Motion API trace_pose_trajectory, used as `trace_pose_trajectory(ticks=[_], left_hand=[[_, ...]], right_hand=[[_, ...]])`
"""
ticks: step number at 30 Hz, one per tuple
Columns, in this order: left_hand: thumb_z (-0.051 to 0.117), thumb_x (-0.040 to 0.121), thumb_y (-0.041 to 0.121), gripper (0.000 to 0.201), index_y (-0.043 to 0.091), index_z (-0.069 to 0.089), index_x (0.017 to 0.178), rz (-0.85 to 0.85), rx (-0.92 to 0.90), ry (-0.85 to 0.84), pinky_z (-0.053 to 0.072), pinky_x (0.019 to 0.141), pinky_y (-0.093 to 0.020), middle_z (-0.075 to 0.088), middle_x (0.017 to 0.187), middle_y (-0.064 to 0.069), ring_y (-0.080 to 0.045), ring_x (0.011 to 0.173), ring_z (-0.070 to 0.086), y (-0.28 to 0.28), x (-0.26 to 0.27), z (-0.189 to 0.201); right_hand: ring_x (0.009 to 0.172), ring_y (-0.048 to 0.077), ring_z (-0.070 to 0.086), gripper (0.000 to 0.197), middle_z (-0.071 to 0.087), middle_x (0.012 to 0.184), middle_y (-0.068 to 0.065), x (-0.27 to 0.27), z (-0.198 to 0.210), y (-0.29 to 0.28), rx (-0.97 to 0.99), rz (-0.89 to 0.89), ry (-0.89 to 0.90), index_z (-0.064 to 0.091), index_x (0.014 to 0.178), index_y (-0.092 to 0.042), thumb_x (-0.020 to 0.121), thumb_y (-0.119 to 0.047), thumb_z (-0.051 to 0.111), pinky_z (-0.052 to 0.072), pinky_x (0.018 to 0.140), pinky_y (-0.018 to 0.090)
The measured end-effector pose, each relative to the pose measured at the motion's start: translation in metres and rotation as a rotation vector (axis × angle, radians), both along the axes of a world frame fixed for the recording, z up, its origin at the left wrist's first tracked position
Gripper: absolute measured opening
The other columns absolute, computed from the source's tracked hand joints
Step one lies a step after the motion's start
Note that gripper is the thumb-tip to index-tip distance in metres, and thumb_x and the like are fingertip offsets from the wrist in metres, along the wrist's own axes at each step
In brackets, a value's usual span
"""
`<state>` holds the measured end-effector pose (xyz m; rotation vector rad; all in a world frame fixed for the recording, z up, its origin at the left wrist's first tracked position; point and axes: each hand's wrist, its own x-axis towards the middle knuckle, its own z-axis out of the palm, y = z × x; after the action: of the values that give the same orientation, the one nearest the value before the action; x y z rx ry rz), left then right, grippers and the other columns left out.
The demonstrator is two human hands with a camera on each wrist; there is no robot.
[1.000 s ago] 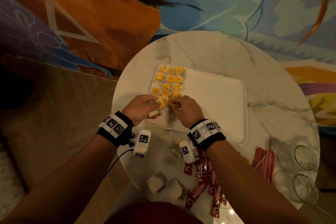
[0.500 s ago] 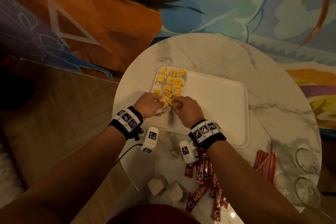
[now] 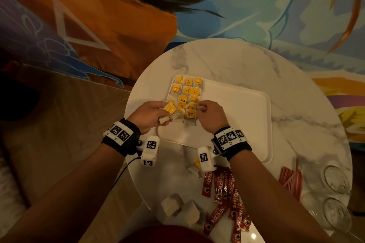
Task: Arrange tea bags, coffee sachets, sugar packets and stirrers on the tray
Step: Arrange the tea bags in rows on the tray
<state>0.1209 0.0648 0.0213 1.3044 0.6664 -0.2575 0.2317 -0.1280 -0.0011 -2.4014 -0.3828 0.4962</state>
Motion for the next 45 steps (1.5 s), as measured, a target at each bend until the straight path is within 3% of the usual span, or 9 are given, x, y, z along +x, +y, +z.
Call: trace_pose_trajectory(ticks=[4,9,13,17,24,27,30,34,45], left_hand=[[0.060,0.095,-0.003,0.023,0.011,0.070,0.111,0.045,-0.008,-0.024,0.057,0.064,-0.022,0.076,0.093,-0.008,-0.018,0.077,0.073,0.003,-0.005,-0.002],[0.067,0.091,0.001,0.023,0.013,0.068,0.111,0.077,0.006,-0.033,0.056,0.062,-0.021,0.075,0.091,-0.006,-0.015,0.075,0.072,0.002,-0.010,-0.003],[0.068,0.091,0.003,0.020,0.010,0.069,0.109,0.049,0.019,-0.042,0.053,0.059,-0.020,0.074,0.082,-0.004,-0.013,0.072,0.071,-0.002,-0.015,-0.002],[0.070,0.090,0.005,0.019,0.013,0.070,0.107,0.039,-0.005,-0.046,0.051,0.059,-0.021,0.073,0.085,-0.004,-0.013,0.072,0.070,-0.012,-0.018,-0.002],[0.067,0.092,0.005,0.019,0.012,0.070,0.109,0.033,-0.138,-0.075,0.049,0.061,-0.023,0.069,0.089,-0.006,-0.015,0.073,0.065,-0.038,-0.028,-0.002],[0.058,0.093,-0.004,0.027,0.006,0.065,0.117,0.096,-0.313,-0.093,0.055,0.065,-0.026,0.072,0.099,-0.011,-0.024,0.084,0.068,-0.044,-0.033,-0.002],[0.053,0.078,-0.015,0.057,0.000,0.053,0.133,0.155,-0.539,-0.113,0.060,0.080,-0.034,0.064,0.127,-0.024,-0.039,0.109,0.065,-0.044,-0.039,-0.005],[0.048,0.074,-0.022,0.068,0.001,0.049,0.138,0.142,-0.648,-0.154,0.060,0.086,-0.040,0.061,0.127,-0.023,-0.046,0.118,0.061,-0.047,-0.045,-0.008],[0.046,0.095,-0.015,0.046,0.002,0.051,0.137,0.223,-0.445,-0.105,0.061,0.083,-0.033,0.067,0.127,-0.017,-0.031,0.114,0.067,-0.025,-0.054,-0.008]], right_hand=[[0.120,0.028,0.061,0.034,0.066,0.130,0.011,0.013,0.000,0.004,-0.039,-0.069,0.014,0.068,0.124,-0.009,0.093,-0.017,0.056,0.047,0.104,0.036],[0.111,0.033,0.064,0.029,0.072,0.117,0.014,0.017,0.002,0.009,-0.035,-0.008,0.026,0.074,0.112,-0.005,0.092,-0.013,0.053,0.050,0.097,0.038],[0.095,0.017,0.066,0.029,0.072,0.109,0.003,0.006,0.010,0.003,0.129,-0.099,-0.046,0.067,0.122,-0.016,0.093,-0.019,0.060,0.049,0.085,0.027],[0.070,0.004,0.062,0.010,0.068,0.079,-0.018,-0.022,0.025,-0.002,0.411,0.003,0.079,0.074,0.098,-0.029,0.094,-0.030,0.065,0.054,0.074,0.030],[0.067,0.007,0.063,0.010,0.069,0.079,-0.002,-0.060,0.026,-0.019,0.541,0.149,0.257,0.074,0.101,-0.013,0.093,-0.009,0.069,0.052,0.065,0.023],[0.061,0.006,0.060,0.007,0.066,0.074,0.000,-0.062,0.027,-0.029,0.560,0.044,0.272,0.071,0.099,-0.003,0.094,-0.006,0.066,0.047,0.058,0.016],[0.060,0.009,0.061,0.002,0.064,0.069,0.000,-0.062,0.031,-0.037,0.592,-0.042,0.277,0.069,0.094,-0.008,0.094,-0.008,0.067,0.046,0.055,0.020],[0.061,0.013,0.060,0.007,0.065,0.067,0.000,-0.061,0.035,-0.045,0.645,-0.090,0.308,0.069,0.090,-0.014,0.095,-0.009,0.067,0.047,0.056,0.024],[0.056,0.010,0.067,0.010,0.072,0.069,-0.001,-0.055,0.007,-0.032,0.329,-0.130,0.217,0.065,0.080,-0.020,0.088,-0.019,0.072,0.052,0.059,0.026]])
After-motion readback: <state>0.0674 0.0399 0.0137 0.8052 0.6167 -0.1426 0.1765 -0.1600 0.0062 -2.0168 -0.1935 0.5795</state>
